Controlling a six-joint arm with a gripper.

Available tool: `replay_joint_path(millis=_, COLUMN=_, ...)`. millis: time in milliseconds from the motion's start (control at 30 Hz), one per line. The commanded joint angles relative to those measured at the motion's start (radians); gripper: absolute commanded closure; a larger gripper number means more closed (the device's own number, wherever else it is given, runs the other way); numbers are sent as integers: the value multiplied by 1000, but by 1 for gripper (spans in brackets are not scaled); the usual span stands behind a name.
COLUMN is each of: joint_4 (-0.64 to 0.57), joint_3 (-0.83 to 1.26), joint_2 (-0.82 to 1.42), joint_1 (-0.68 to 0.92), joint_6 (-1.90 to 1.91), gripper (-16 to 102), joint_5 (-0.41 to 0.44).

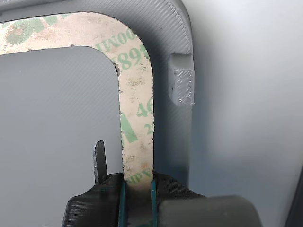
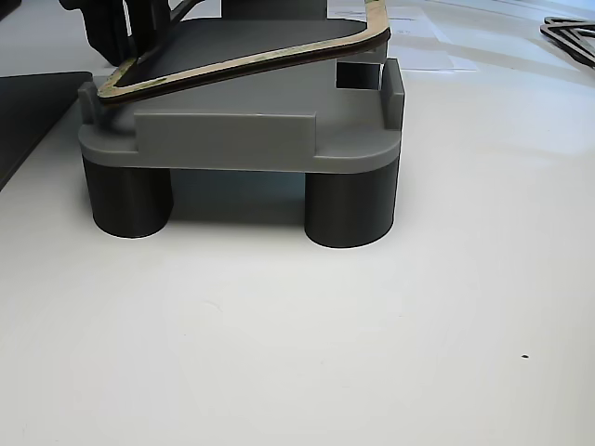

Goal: Move top rectangular frame to the holder.

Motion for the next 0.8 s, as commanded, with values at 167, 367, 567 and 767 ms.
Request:
replay_joint_path(millis=167, joint_4=2, joint_3=-20, joint_2=28, joint_1=-15, joint_6=0, gripper=94, joint_5=-3)
replay_joint_path(millis=367, joint_4=-9, joint_3=2, joint_2=26, joint_1=-15, joint_6=-3, gripper=93, joint_5=-3)
replay_joint_path(millis=567, joint_4=-15, joint_3=-2, joint_2=18, joint_1=-15, joint_6=-3, gripper=92, joint_5=-11)
replay_joint_path(millis=767, joint_4=-12, joint_3=0, joint_2=18, joint_1=-15, joint_6=-5, gripper=87, joint_5=-9)
